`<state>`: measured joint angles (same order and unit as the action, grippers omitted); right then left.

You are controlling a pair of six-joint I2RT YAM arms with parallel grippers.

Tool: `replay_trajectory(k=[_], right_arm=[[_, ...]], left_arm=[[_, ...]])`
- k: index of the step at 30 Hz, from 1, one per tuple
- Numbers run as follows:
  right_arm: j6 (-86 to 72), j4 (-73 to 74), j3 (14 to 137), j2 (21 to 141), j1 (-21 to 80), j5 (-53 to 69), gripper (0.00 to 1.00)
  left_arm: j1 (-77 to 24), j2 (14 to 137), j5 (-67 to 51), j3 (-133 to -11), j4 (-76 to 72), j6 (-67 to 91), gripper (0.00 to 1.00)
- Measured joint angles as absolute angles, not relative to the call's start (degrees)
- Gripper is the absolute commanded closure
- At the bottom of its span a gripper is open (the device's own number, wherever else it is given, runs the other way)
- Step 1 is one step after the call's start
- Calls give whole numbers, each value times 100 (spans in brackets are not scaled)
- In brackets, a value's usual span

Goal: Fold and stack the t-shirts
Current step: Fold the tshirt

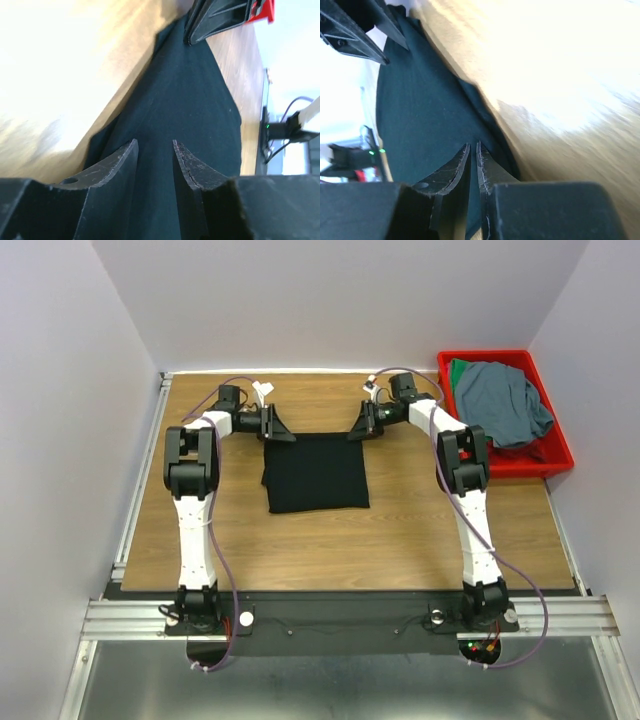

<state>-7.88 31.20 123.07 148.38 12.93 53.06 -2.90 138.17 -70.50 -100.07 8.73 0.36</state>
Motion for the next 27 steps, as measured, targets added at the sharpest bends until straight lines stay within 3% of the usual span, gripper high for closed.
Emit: replay_trajectory(k=[4,8,9,11,13,14,15,20,27], right_arm=[[-1022,3094,12320,14864,1197,5251,82],[-1035,3109,12243,14656,1203,4812,69],[-989,3124,12140,14479,1212,4639,59],[-851,3173,11848,13959,1260,4084,55],[-744,3129,11570,13415,1313,3538,51],[-687,3148,11395,13056,1356,3304,51],[-642,3148,11266,12763,1413,3140,50],[-464,2954,10427,11314,1940,2401,50],[-543,2884,8873,10838,2104,2043,47]], left_arm=[[-191,13795,-7076,-9933,519,416,51],[-91,13264,-6864,-9443,469,401,44],[-38,12835,-6705,-9113,532,331,40],[60,12180,-6501,-8761,582,215,33],[309,11024,-6235,-8324,517,82,19],[416,10523,-6114,-8180,467,49,6],[582,9883,-5979,-8036,364,1,1],[814,8453,-5308,-7723,283,-327,1],[-327,8283,-3789,-6702,1081,-1273,1]])
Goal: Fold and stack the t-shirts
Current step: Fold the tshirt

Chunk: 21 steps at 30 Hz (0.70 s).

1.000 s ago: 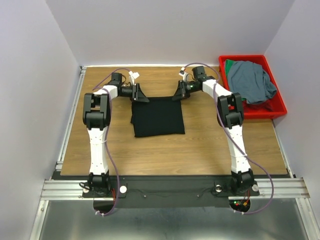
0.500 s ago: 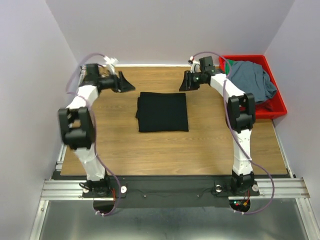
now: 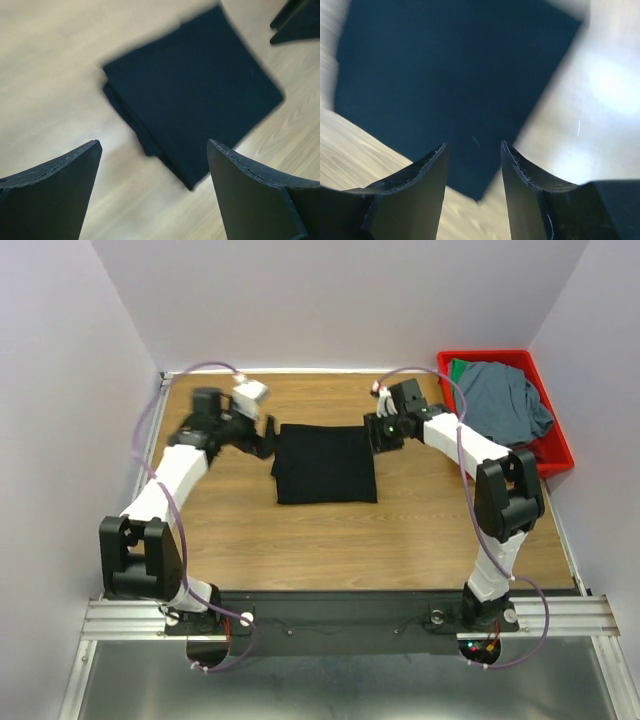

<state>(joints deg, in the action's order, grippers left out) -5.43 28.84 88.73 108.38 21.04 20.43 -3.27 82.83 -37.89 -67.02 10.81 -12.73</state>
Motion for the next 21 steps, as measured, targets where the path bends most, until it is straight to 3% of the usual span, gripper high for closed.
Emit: replay_trajectory(k=[4,9,15,21], right_arm=[[-714,3096,8007,10836,1935,1962,45],[-886,3173,7686,10626,1577,2209,48],[-884,3107,7730,10132,1396,2333,49],[-886,3081,7758,10108,1437,1883,49]], left_arm=[[-1824,8283,-2770,-6252,1225,-1918,2],[-3365,8294,-1944,-6082,1219,-2589,16],[-3267,8836,-1417,-6591,1131,-2123,16],[-3398,9660,-685,-7627,1341,-298,9]])
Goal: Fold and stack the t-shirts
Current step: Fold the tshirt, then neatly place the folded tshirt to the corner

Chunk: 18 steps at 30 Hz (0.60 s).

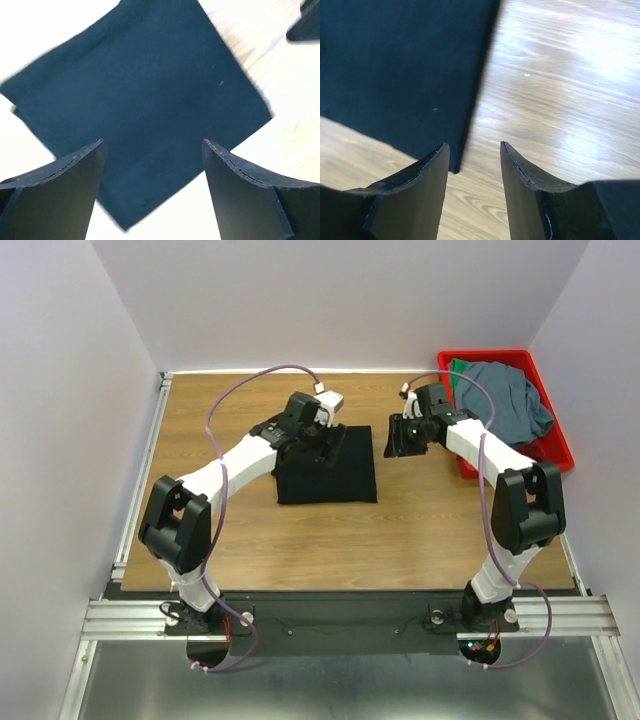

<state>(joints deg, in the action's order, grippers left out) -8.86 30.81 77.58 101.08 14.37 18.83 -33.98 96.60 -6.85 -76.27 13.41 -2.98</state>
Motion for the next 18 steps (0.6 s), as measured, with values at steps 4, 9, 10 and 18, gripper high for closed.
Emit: replay_trajectory(k=[4,9,10,18], right_arm=[[-884,3083,7758,10108,1417,1487,49],[-886,3083,7758,10108,1288,1138,48],[-886,3083,7758,10108,1223,1085,48],[-873,3087,7684,10027,825,845,48]], left_arm=[[-3697,9828,-113,-7754,1509,670,6],[-4180,10694,497,-8545,1772,1354,5],[-4237,10849,554,-8656,1782,1420,4],[-4209,11979,784,-8831,1831,1837,3]])
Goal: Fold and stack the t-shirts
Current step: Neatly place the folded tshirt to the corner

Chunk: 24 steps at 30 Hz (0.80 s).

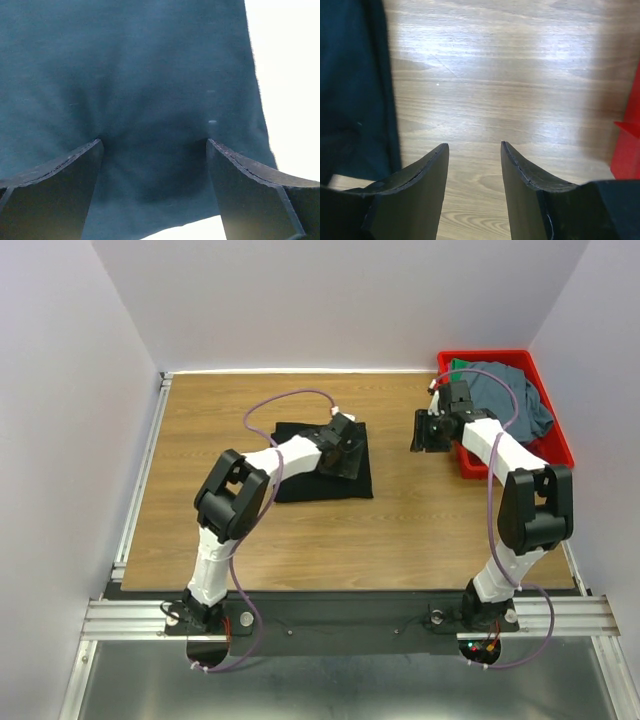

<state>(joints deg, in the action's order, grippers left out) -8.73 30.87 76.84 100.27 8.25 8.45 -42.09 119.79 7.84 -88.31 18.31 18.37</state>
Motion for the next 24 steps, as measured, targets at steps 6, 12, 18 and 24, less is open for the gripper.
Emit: replay_trajectory(k=[6,12,18,24], right_arm=[[-819,3109,7599,9983,792,816,48],[-797,3107,7599,9983,788,880,48],[-773,3107,7594,9983,784,947,48],[-764,3109,7590,9983,773,976,48]], left_arm=[[-3146,11815,609,-8593,1876,1511,4],[-1806,12081,569,-9113,2512,508,5],[-679,12527,408,-9894,2912,-781,4],[95,13369,62,-11371,3424,-1890,4]])
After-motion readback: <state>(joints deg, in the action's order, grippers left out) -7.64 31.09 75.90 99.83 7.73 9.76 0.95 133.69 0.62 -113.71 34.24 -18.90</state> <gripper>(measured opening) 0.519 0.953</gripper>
